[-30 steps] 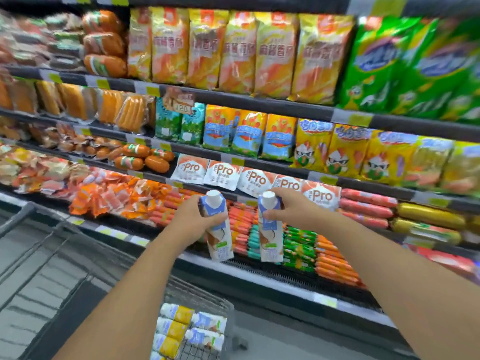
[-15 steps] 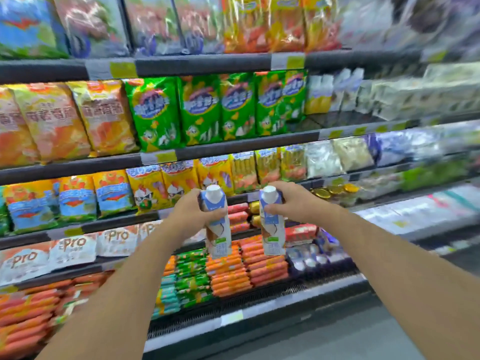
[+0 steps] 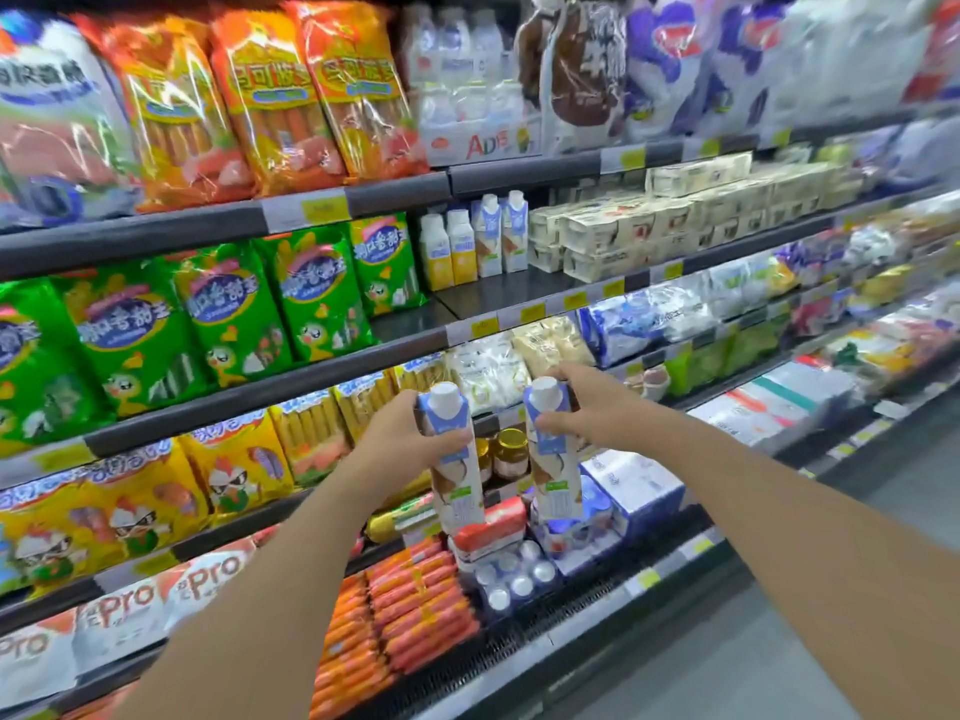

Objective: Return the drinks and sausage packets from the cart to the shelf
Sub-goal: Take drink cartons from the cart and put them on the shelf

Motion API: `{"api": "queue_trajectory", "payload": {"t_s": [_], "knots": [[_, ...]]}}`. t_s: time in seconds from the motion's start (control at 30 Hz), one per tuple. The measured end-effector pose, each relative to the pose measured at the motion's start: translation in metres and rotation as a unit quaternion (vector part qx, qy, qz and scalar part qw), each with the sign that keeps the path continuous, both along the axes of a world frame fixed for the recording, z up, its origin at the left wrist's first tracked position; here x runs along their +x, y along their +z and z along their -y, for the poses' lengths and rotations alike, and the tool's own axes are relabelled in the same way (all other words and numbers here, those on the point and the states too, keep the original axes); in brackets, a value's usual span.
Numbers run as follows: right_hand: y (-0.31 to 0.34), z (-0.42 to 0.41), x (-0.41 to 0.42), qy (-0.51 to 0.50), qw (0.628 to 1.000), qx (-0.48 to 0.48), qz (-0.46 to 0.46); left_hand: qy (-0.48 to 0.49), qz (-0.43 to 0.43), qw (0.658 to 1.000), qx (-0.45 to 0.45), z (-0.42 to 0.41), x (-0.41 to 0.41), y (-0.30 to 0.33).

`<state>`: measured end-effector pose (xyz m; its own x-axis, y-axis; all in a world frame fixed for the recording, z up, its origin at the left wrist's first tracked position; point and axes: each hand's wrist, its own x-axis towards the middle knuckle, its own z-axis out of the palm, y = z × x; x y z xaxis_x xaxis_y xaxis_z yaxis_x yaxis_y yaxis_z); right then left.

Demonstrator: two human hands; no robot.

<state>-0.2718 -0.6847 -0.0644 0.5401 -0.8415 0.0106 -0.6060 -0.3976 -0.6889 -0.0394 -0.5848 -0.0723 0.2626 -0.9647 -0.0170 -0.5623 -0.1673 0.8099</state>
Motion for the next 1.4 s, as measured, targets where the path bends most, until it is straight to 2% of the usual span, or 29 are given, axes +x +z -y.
{"api": "queue_trajectory", "payload": {"t_s": [0.3,0.57,0.73,0.9,1.03,1.17,1.4], "knots": [[0.016,0.089,-0.013,-0.014,0.998,-0.037,0.046,-0.013,0.024,0.999,-0.043,0.101,-0.034,0.022],[0.076,0.172,0.007,-0.044,0.991,-0.109,0.062,-0.004,0.036,0.991,-0.126,0.201,-0.003,0.072],[0.097,0.213,0.020,-0.061,0.984,-0.127,0.109,0.037,0.026,0.986,-0.160,0.247,0.011,0.086],[0.101,0.249,0.031,-0.087,0.983,-0.125,0.106,0.050,0.000,0.987,-0.155,0.283,0.018,0.083],[0.100,0.277,0.042,-0.064,0.985,-0.125,0.097,0.061,-0.005,0.986,-0.156,0.307,0.014,0.080],[0.101,0.305,0.052,-0.036,0.987,-0.119,0.097,0.079,0.017,0.986,-0.145,0.331,0.005,0.078],[0.100,0.365,0.059,-0.025,0.992,-0.116,0.039,0.117,0.042,0.980,-0.154,0.376,-0.016,0.076]]}}
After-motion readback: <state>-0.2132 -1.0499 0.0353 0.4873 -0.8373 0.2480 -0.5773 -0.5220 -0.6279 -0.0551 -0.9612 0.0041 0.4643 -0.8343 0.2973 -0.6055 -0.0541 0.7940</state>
